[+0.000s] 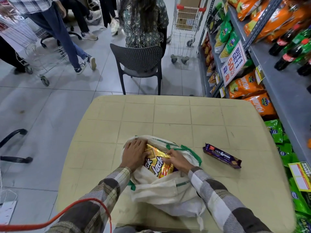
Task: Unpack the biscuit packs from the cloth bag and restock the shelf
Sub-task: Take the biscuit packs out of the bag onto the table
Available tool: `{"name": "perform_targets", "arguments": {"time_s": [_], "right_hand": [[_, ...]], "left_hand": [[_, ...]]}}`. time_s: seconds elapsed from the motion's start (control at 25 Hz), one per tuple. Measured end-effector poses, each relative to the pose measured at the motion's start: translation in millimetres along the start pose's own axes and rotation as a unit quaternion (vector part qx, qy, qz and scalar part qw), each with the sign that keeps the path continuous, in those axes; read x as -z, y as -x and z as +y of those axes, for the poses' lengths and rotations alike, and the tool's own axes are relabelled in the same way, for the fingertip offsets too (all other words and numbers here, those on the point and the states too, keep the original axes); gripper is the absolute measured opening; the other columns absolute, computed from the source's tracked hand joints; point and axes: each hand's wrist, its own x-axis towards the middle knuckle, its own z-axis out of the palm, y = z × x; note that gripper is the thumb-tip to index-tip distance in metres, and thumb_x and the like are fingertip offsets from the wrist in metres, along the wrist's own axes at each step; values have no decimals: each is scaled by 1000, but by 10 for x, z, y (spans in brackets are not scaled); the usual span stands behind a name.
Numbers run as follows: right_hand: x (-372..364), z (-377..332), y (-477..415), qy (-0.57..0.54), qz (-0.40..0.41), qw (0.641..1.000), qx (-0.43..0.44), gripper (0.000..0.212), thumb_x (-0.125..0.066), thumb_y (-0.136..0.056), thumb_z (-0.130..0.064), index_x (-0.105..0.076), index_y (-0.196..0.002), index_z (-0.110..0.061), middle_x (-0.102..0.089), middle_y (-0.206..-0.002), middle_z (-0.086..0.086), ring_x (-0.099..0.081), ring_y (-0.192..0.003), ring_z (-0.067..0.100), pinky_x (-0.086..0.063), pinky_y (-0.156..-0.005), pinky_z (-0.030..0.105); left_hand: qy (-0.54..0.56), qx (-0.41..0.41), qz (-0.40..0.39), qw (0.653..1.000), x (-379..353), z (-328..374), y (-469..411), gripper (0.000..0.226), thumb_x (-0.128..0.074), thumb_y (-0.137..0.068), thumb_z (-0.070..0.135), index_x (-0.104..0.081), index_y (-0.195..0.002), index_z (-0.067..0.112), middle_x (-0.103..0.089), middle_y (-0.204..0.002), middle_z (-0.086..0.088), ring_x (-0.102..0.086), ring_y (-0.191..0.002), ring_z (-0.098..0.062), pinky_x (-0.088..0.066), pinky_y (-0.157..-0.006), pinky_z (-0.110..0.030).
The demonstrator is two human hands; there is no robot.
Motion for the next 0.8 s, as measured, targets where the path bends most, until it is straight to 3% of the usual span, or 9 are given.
{"name": "perform_targets", "arguments": {"time_s": [0.08, 0.12, 0.28, 0.44, 0.6, 0.68, 0.8], "right_hand": [[110, 52, 58, -77, 37, 996, -21, 37, -69, -88, -36, -54, -118, -21, -60, -122, 2, -60, -104, 20, -51, -82, 33], [148, 83, 78, -90, 49, 994, -24, 36, -68, -89, -35, -54, -119, -20, -58, -120, 1, -59, -104, 20, -49, -80, 32], [228, 241, 99, -153, 94, 983, -37, 29, -67, -90, -31, -57, -115, -19, -62, -118, 3, -62, -108, 26, -50, -97, 46], [301, 366, 131, -215, 121, 968, -50, 26, -66, -92, -27, -59, -114, -15, -70, -114, 11, -69, -91, 26, -55, -92, 48], [383, 441, 135, -305, 144, 939, -61, 23, -55, -94, -6, -61, -117, -7, -67, -119, 20, -66, -107, 38, -50, -99, 54], [443, 459, 171, -356, 143, 921, -64, 25, -51, -94, -2, -59, -119, 0, -69, -112, 21, -67, -99, 37, -53, -94, 53], [590, 407, 240, -437, 144, 887, -39, 25, -52, -97, -9, -57, -119, 2, -68, -116, 23, -67, -97, 35, -56, -86, 49]], "left_hand": [[6, 14, -27, 1000, -6, -11, -13, 58, -43, -92, 61, -42, -140, 29, -57, -137, 4, -42, -135, -21, -28, -111, -40], [-11, 26, -55, 998, -22, -7, -7, 56, -41, -92, 63, -49, -134, 27, -60, -133, 2, -42, -135, -21, -27, -111, -41], [-49, 35, -137, 989, -101, 78, 29, 62, -28, -95, 66, -70, -98, 20, -68, -118, -3, -42, -133, -21, -20, -113, -44], [-42, 46, -171, 983, -115, 112, 9, 69, -24, -92, 71, -71, -99, 21, -68, -119, -4, -40, -134, -21, -18, -111, -46], [34, 84, -227, 970, -51, 103, -94, 70, -19, -93, 70, -67, -103, 20, -67, -118, -3, -45, -131, -20, -14, -110, -49], [93, 97, -223, 966, 26, 123, -153, 60, -25, -94, 68, -59, -109, 21, -64, -121, -2, -48, -129, -21, -16, -109, -50], [221, 109, -143, 959, 307, 221, -310, 50, -36, -92, 69, -50, -97, 21, -65, -99, 0, -57, -105, -22, -25, -97, -43]]}}
